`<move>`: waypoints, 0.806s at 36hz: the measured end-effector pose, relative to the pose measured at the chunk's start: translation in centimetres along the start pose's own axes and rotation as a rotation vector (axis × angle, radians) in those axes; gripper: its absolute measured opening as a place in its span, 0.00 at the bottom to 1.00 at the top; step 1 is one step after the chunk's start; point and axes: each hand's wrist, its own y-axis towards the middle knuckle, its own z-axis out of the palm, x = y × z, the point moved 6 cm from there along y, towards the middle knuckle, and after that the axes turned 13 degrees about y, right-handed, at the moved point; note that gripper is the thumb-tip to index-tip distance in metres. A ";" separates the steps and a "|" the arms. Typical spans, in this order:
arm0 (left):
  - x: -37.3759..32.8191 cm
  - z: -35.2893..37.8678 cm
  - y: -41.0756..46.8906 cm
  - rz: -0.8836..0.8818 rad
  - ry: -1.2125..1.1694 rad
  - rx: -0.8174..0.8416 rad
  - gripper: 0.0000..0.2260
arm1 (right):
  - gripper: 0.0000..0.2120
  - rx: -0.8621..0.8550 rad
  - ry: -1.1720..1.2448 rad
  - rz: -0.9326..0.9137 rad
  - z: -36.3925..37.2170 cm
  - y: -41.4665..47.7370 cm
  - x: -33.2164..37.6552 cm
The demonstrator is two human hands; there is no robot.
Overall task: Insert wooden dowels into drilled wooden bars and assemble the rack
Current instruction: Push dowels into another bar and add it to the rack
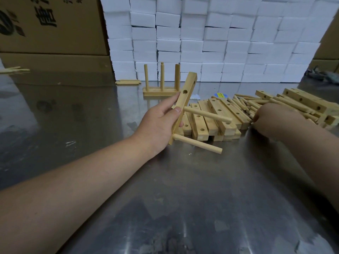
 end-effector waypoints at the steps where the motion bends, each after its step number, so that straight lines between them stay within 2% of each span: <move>1: 0.0 0.0 0.0 -0.002 0.000 0.000 0.17 | 0.07 -0.002 -0.011 0.001 0.0 0.0 0.0; 11: -0.2 0.1 -0.1 -0.021 0.003 0.002 0.17 | 0.07 -0.084 0.031 -0.007 -0.1 0.0 0.0; 15: -0.2 0.1 -0.1 -0.024 0.002 0.000 0.17 | 0.24 -0.011 -0.016 0.000 0.4 -0.2 0.5; 17: -0.2 0.1 -0.1 -0.026 0.003 0.003 0.17 | 0.27 0.020 -0.062 0.003 0.7 -0.2 0.8; 26: -0.5 0.1 -0.3 -0.027 0.021 0.008 0.17 | 0.05 -0.078 0.030 0.025 0.5 0.3 0.1; 29: -0.5 0.1 -0.4 -0.035 0.017 0.006 0.17 | 0.05 -0.105 0.013 0.036 0.5 0.4 -0.1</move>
